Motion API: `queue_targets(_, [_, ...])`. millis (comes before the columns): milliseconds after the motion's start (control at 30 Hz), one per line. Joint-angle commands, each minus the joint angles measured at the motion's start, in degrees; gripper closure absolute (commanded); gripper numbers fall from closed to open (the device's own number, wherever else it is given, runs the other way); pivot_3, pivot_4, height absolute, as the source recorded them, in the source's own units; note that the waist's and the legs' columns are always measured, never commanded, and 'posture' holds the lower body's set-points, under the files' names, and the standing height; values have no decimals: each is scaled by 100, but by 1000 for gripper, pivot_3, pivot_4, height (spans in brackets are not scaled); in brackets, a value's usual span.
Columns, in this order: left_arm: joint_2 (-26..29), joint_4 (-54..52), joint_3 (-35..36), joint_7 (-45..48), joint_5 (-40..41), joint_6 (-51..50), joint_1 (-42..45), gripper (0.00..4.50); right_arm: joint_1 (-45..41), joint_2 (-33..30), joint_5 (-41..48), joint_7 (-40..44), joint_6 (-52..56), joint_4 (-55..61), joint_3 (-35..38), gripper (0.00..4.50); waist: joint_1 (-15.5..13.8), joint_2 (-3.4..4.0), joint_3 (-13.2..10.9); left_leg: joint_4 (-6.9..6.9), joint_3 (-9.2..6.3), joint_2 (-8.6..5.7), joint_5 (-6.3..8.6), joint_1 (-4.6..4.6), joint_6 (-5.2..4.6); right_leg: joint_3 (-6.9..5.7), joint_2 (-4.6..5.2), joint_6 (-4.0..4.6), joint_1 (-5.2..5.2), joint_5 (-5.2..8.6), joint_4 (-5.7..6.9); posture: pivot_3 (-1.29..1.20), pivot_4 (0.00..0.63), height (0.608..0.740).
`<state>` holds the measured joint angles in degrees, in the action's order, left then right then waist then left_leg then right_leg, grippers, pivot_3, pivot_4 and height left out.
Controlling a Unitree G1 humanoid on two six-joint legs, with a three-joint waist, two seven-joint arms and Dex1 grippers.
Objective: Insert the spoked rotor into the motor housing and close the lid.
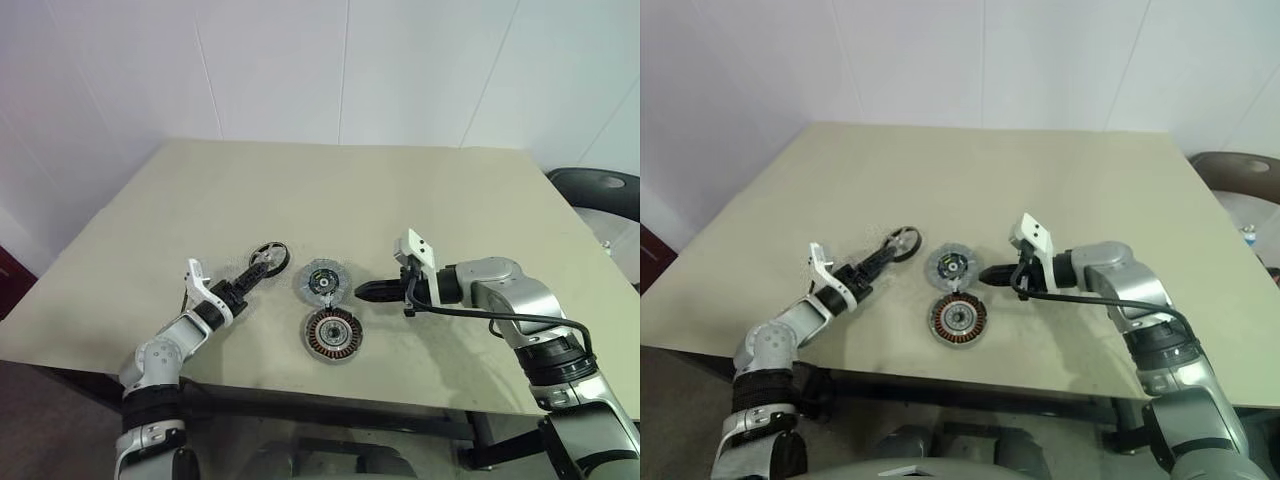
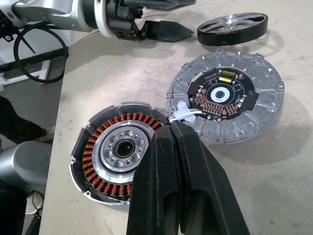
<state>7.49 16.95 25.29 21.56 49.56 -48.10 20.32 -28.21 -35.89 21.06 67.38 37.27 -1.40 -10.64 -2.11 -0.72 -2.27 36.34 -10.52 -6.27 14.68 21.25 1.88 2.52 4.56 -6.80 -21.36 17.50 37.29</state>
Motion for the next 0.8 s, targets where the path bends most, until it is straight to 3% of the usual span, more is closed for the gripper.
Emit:
queue_targets(33, [-155,605,179,-326,89,45,439,0,-56,-26,111,-51,9,255,148,4457,-48,0,0,2,0,0,-1,0,2,0,0,0,1,-3,0,0,0,740])
queue_targets(267, [-323,2252,478,-527,-120,750,1540,0,-69,21,87,-126,-24,219,104,4457,-109,1,0,28,3,0,-5,2,8,-2,-5,-5,10,-22,-1,0,0,740])
queue_targets(367, [-364,2691,467,-409,-225,948,1849,592,-86,35,97,-149,-30,224,111,4500,-142,1,0,35,3,0,-5,6,8,-2,-6,-8,10,-24,-1,0,0,740])
queue_targets(700, [-220,3013,576,-391,-357,997,1886,3921,-65,4,82,-211,-44,228,148,4500,-133,3,2,3,5,4,-5,7,6,1,-4,-14,-5,-28,-9,0,0,740])
queue_targets(800, [-258,2717,789,-309,-44,859,1795,4056,-75,11,78,-221,-56,207,149,4500,-63,2,1,5,7,7,-7,5,10,1,-6,-12,-3,-30,-9,0,0,740])
